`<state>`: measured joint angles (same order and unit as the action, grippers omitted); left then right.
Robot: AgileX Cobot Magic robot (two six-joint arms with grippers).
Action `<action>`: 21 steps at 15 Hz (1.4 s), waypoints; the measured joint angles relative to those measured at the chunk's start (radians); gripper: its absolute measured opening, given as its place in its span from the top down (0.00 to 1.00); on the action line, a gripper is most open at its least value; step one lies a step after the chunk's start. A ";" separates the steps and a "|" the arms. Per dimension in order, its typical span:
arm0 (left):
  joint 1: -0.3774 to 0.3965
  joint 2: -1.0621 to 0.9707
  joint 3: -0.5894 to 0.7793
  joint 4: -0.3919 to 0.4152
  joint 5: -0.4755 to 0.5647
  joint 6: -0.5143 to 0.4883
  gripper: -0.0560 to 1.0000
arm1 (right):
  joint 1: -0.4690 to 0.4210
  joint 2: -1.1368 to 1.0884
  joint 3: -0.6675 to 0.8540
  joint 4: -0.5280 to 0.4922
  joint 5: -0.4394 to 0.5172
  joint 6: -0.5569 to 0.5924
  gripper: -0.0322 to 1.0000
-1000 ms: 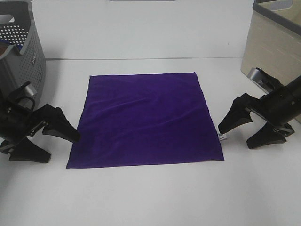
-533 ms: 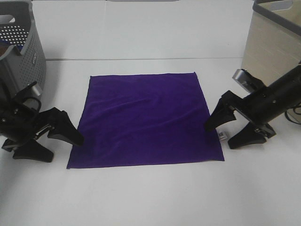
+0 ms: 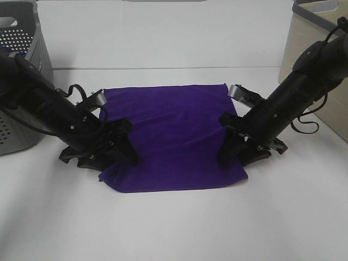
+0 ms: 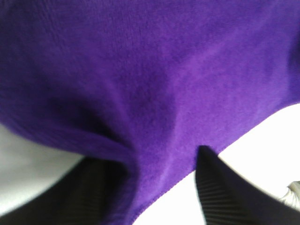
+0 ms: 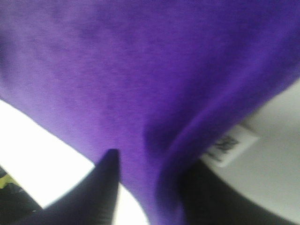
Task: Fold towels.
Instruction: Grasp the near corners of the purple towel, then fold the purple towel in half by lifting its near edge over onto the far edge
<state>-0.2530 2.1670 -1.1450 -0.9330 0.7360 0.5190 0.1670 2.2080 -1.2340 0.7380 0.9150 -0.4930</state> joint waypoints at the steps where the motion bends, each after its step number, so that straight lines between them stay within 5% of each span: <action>1: -0.003 0.016 -0.016 0.030 0.009 -0.022 0.70 | 0.000 0.002 -0.001 -0.027 -0.010 0.012 0.75; 2: -0.003 0.028 -0.030 0.057 0.022 -0.030 0.87 | -0.001 0.002 -0.001 -0.042 -0.013 0.014 0.88; 3: -0.003 0.031 -0.047 0.081 0.038 -0.030 0.93 | -0.001 0.002 -0.001 -0.042 -0.006 0.014 0.94; 7: -0.007 0.002 -0.090 0.213 0.097 -0.022 0.95 | 0.003 -0.050 0.014 -0.097 0.033 0.011 0.94; 13: -0.007 -0.209 -0.104 0.266 0.044 -0.089 0.95 | 0.006 -0.281 -0.012 -0.105 0.018 0.011 0.94; 21: -0.007 -0.032 -0.449 0.356 -0.162 -0.104 0.95 | 0.006 0.078 -0.711 -0.199 0.035 0.093 0.94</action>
<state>-0.2600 2.1350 -1.5940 -0.5770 0.5740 0.4150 0.1730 2.2860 -1.9450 0.5390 0.9500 -0.4000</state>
